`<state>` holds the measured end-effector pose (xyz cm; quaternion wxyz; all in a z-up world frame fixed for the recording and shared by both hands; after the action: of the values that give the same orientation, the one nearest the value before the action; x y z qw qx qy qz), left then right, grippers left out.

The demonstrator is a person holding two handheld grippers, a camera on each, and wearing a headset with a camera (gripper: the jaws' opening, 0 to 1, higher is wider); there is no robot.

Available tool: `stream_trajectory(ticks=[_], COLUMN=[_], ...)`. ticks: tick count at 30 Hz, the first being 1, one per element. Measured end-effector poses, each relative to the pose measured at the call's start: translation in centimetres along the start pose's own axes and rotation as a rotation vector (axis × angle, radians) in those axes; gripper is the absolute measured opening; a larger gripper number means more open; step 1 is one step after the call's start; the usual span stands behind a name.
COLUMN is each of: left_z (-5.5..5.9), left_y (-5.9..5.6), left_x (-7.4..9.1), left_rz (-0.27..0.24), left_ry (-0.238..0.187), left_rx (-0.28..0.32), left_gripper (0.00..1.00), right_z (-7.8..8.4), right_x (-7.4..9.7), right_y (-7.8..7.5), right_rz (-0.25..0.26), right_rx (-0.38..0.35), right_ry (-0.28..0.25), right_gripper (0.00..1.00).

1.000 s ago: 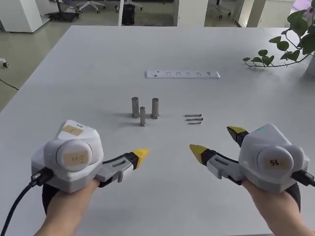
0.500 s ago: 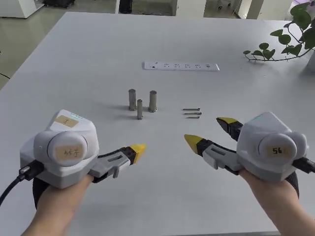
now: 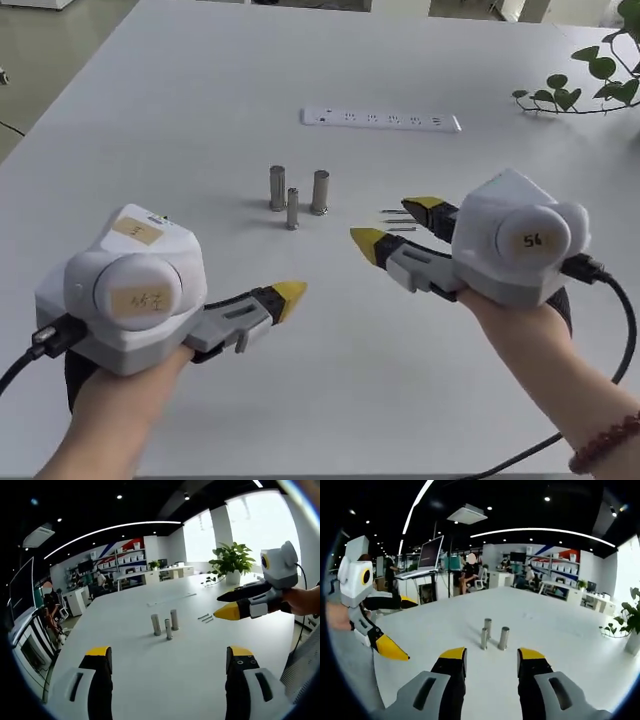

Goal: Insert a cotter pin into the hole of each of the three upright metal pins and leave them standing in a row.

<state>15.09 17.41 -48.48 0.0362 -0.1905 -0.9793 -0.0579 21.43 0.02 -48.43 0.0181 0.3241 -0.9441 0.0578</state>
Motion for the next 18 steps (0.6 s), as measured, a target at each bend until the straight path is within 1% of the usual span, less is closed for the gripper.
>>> stream_trajectory(ticks=[2,5,9,11,13,16,18], left_z=[0.0,0.1,0.2,0.3,0.3,0.2,0.3], left_y=[0.1,0.2,0.4,0.4,0.3,0.1,-0.1], left_x=[0.2,0.5,0.4,0.4,0.3,-0.1,-0.3], left_rz=[-0.002,-0.004,-0.010,-0.009,-0.006,-0.001,0.007], left_ry=[0.000,0.010,0.013,0.017,0.020,0.008,0.015], left_rx=[0.001,0.008,0.025,0.027,0.031,0.037,0.030], left_gripper=[0.96,0.96,0.96,0.96,0.96,0.96,0.96], right_z=[0.4,0.8,1.5,1.8,2.2,3.0,3.4], right_x=[-1.0,-2.3,-3.9,-4.5,-5.3,-6.5,-7.1], right_y=[0.1,0.3,0.7,0.7,0.9,1.1,1.1], right_rz=[-0.010,-0.028,-0.043,-0.040,-0.047,-0.057,-0.066], right_rx=[-0.007,-0.021,-0.086,-0.100,-0.118,-0.131,-0.134], right_ry=[0.007,0.012,0.028,0.032,0.030,0.043,0.047], right_gripper=[0.35,0.34,0.33,0.32,0.30,0.29,0.28])
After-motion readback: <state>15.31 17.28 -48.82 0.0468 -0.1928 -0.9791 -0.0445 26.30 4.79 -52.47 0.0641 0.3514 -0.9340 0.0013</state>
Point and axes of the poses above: the centre of the closed fingertips' face, and the gripper's own axes: x roughly backward along the fingers, y roughly to its left, z roughly out of its underside, the point moved 5 cm from there along x, roughly backward along the fingers, and after that the axes turned 15 degrees about -y, right-handed, at the moved point
